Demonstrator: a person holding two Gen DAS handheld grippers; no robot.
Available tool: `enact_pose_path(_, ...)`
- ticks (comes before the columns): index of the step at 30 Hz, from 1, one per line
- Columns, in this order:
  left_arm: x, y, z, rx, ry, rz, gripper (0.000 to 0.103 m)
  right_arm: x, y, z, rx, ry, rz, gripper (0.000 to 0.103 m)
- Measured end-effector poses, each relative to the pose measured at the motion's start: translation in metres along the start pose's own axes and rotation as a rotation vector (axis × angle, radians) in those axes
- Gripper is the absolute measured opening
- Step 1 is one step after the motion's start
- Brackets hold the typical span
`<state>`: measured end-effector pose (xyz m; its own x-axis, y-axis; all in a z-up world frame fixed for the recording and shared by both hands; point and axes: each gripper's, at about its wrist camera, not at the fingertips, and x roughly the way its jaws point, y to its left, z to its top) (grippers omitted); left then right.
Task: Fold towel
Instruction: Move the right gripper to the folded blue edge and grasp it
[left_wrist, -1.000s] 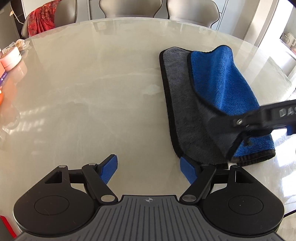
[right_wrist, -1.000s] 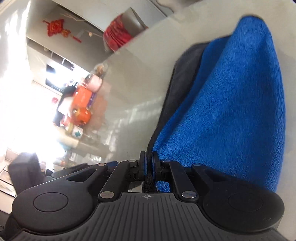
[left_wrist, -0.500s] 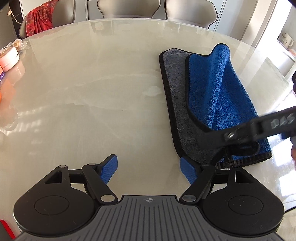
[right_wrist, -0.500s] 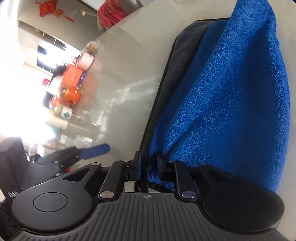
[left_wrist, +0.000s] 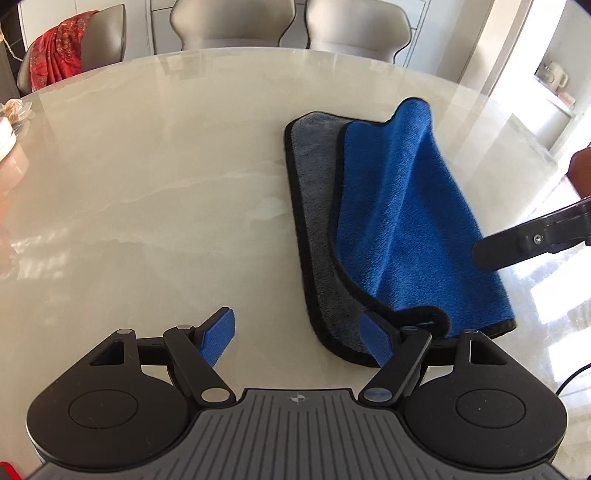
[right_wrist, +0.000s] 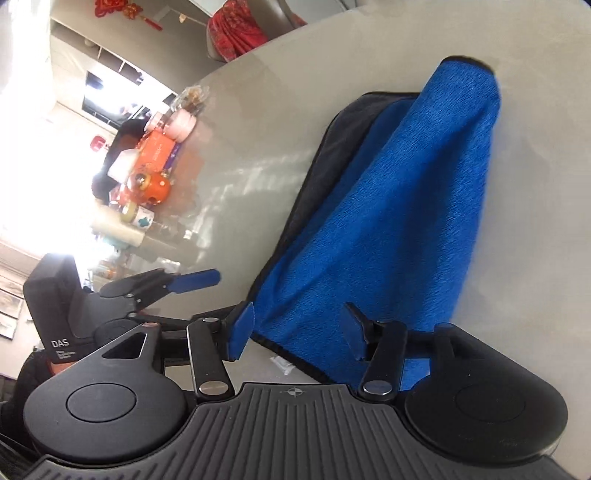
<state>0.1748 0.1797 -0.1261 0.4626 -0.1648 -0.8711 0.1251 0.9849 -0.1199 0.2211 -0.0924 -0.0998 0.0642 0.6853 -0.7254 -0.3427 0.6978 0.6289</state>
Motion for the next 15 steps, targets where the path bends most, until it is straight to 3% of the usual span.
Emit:
enact_pose_path(4, 0.000, 0.004, 0.003, -0.003, 0.019, -0.002, 0.078, -0.006, 0.006, 0.015, -0.138, -0.041, -0.136, 0.054)
enact_pose_path(7, -0.005, 0.012, 0.005, -0.036, 0.023, -0.027, 0.078, -0.021, 0.011, 0.037, -0.413, -0.065, -0.299, 0.053)
enact_pose_path(9, -0.006, 0.015, 0.005, -0.051, 0.031, -0.032, 0.078, -0.029, 0.007, 0.054, -0.518, -0.044, -0.353, 0.053)
enact_pose_path(15, -0.007, 0.012, 0.009, -0.062, 0.040, -0.008, 0.078, -0.030, 0.000, 0.118, -0.687, -0.017, -0.370, 0.053)
